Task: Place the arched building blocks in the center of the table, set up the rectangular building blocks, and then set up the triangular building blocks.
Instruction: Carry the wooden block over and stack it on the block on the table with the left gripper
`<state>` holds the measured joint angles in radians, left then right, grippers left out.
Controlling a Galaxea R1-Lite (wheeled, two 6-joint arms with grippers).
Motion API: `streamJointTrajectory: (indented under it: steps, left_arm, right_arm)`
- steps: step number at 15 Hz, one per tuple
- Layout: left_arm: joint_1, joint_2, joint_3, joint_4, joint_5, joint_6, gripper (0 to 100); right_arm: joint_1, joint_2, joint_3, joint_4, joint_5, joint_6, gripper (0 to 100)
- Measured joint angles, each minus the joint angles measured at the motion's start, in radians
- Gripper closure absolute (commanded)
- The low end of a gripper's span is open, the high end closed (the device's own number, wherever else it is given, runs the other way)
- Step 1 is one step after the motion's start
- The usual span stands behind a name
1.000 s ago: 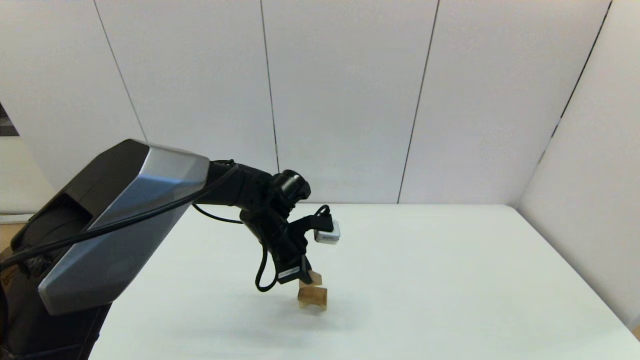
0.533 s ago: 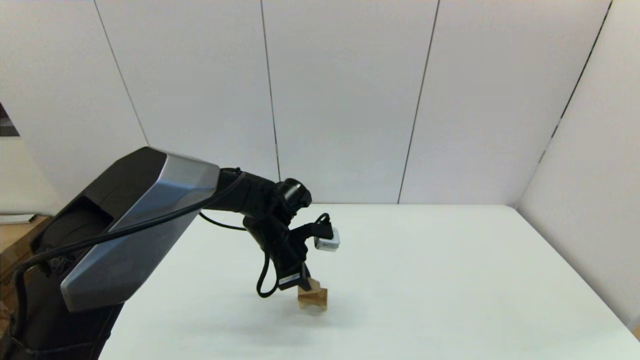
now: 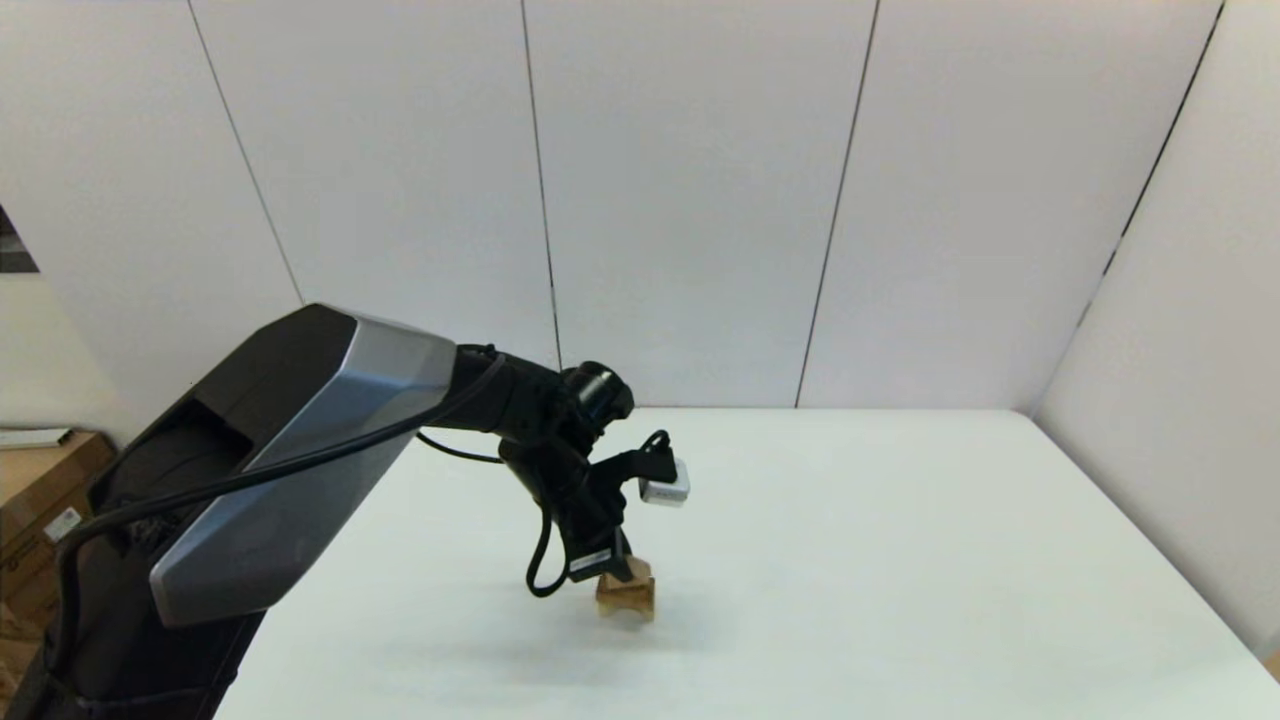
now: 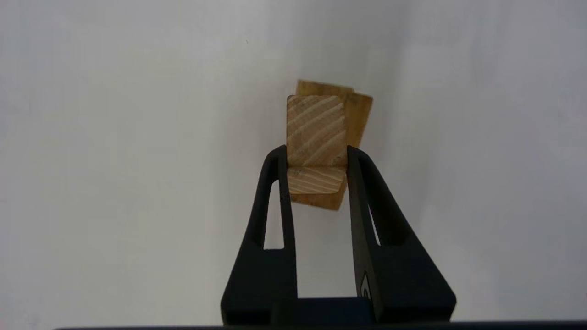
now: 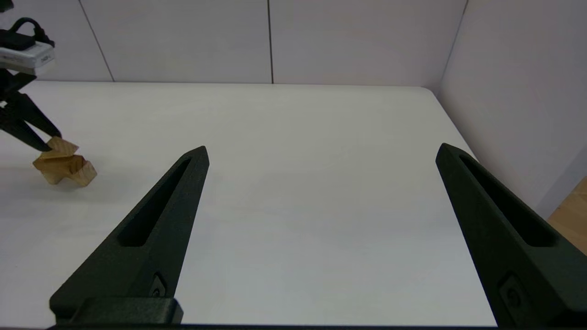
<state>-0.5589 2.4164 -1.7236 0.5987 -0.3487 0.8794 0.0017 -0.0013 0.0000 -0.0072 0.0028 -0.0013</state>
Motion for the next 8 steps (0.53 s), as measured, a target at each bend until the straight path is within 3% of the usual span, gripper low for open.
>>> streamJointTrajectory:
  steps: [8]
  left_arm:
    - [-0.018, 0.004, -0.022, 0.002, 0.003, -0.028, 100]
  right_arm:
    - [0.0, 0.0, 0.0, 0.0, 0.0, -0.001, 0]
